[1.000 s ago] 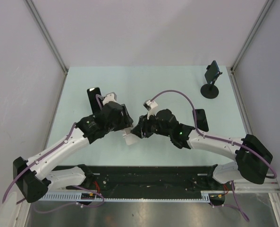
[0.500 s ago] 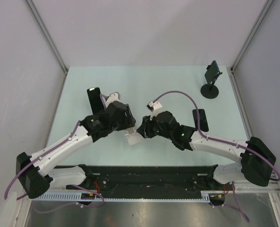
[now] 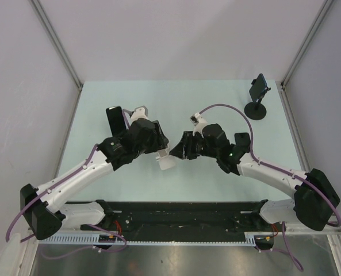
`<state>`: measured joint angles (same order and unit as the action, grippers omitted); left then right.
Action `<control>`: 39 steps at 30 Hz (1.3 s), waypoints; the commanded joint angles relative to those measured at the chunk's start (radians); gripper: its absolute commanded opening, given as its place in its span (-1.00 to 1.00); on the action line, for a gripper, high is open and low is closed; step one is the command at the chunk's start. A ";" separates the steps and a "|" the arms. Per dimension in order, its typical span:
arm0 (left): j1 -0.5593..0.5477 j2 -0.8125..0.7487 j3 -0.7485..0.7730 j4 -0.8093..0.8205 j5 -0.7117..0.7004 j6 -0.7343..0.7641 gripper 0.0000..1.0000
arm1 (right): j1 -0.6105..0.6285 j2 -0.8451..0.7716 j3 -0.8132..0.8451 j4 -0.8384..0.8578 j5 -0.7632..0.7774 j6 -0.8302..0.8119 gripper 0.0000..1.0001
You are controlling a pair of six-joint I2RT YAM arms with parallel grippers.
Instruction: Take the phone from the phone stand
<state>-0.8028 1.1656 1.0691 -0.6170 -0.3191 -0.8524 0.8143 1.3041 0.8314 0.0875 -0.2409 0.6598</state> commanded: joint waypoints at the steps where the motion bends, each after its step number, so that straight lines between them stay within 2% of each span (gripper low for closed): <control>1: -0.012 -0.001 0.051 0.082 0.006 0.015 -0.99 | -0.027 -0.028 0.011 0.069 -0.112 0.075 -0.18; 33: -0.049 0.029 0.066 0.172 0.049 -0.025 -0.99 | -0.175 -0.037 -0.048 0.058 -0.258 0.127 -0.20; 39: -0.061 0.039 0.069 0.184 0.048 -0.028 -0.99 | -0.185 -0.040 -0.061 0.113 -0.322 0.141 -0.23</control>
<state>-0.8497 1.2076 1.0801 -0.4984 -0.2760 -0.8558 0.6350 1.2987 0.7788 0.1329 -0.5037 0.7864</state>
